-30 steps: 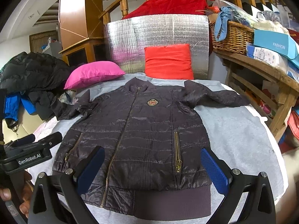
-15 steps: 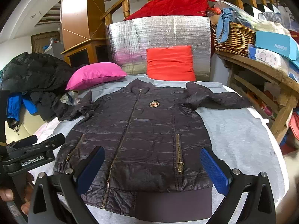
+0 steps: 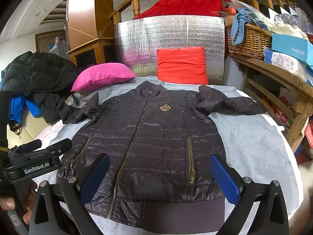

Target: Fold large clothes

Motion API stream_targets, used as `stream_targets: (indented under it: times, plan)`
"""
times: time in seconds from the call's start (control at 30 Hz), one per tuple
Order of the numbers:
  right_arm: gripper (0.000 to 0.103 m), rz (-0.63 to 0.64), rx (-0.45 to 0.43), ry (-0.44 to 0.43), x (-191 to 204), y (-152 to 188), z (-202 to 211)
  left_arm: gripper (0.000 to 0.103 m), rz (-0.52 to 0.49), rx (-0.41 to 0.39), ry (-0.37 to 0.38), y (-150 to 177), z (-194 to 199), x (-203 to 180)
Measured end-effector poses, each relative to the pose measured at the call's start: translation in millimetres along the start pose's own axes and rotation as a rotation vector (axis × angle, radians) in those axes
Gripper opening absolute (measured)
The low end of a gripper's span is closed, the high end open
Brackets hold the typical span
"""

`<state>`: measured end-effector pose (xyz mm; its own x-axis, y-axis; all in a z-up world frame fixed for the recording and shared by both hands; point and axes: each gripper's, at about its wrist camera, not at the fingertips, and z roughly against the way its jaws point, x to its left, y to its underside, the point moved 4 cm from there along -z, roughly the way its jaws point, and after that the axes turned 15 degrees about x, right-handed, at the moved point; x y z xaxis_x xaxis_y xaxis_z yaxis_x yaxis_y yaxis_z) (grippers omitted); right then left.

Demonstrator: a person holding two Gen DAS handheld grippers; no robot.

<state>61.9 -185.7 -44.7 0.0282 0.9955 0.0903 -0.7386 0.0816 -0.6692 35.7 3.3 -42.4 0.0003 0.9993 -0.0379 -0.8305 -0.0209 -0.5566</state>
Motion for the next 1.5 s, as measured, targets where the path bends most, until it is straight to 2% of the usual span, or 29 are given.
stream_targets:
  times: [0.7, 0.87, 1.23, 1.5]
  plan:
    - [0.103, 0.005, 0.017, -0.013, -2.0, -3.6, -16.6, 0.103, -0.016, 0.031, -0.004, -0.8, -24.2, -4.9]
    - [0.103, -0.008, 0.03, -0.011, -9.5, -1.8, -24.3, 0.103, 0.006, 0.036, 0.002, -1.3, -33.8, 0.8]
    - [0.103, -0.142, 0.083, -0.106, -52.3, -8.2, -49.1, 0.103, 0.029, 0.089, -0.032, -2.2, -61.2, 3.6]
    - [0.103, -0.119, 0.09, -0.11, -46.3, -15.5, -58.1, 0.103, 0.026, 0.1, -0.029, -5.2, -69.5, 2.1]
